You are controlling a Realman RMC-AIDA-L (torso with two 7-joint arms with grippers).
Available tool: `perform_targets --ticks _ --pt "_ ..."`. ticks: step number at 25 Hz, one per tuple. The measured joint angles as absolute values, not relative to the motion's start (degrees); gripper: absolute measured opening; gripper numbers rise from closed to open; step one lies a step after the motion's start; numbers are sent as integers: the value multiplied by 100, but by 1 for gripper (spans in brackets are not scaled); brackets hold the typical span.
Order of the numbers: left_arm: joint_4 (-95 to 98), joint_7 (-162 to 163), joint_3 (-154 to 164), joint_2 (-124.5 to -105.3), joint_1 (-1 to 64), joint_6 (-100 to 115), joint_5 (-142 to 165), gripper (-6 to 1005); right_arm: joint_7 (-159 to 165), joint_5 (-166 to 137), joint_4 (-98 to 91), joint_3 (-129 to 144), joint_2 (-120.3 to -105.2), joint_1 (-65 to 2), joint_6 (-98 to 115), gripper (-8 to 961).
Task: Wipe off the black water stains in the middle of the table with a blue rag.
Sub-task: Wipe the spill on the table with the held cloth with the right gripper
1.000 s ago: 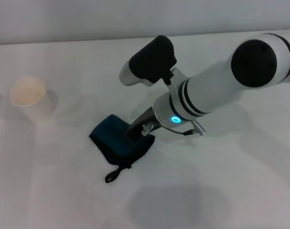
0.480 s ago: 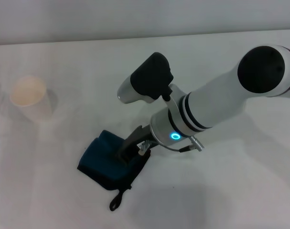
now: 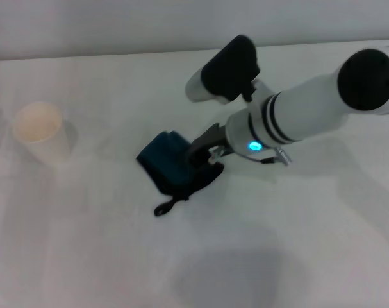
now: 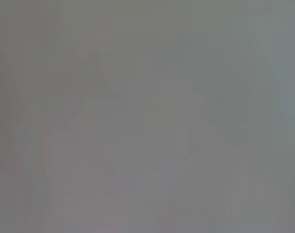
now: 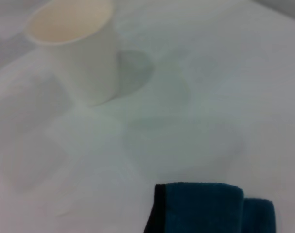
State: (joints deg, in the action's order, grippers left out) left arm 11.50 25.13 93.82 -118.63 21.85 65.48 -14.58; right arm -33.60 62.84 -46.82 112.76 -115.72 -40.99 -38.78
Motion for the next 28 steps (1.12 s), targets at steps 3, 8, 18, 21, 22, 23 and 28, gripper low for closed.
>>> perform_targets --ticks 3,8,18,21,22,23,28 --pt "1188 2514 9378 -11864 2174 6555 -1458 875 -3361 6085 -4757 10936 -11555 -3997 -3894 35" --pt "1213 2514 9376 -11880 2174 6558 -1458 875 -3400 5997 -4886 10844 -11582 -3954 -4107 38" --pt "1370 2514 9301 -11891 2220 6581 -1472 876 -3377 6131 -5464 11766 -11619 -4006 -4607 44" --pt "1371 2514 9299 -11885 2275 6562 -1475 876 -3397 6149 -5777 11919 -11619 -3933 -4799 46" --pt "1371 2514 9298 -11884 2297 6552 -1476 876 -3399 6151 -5868 11976 -11620 -3909 -4824 46" --pt "1371 2514 9298 -11884 2323 6543 -1477 876 -3399 6151 -5937 12041 -11620 -3893 -4824 47" --pt "1372 2514 9295 -11882 2402 6539 -1477 876 -3395 6114 -5858 12026 -11604 -3884 -4594 50"
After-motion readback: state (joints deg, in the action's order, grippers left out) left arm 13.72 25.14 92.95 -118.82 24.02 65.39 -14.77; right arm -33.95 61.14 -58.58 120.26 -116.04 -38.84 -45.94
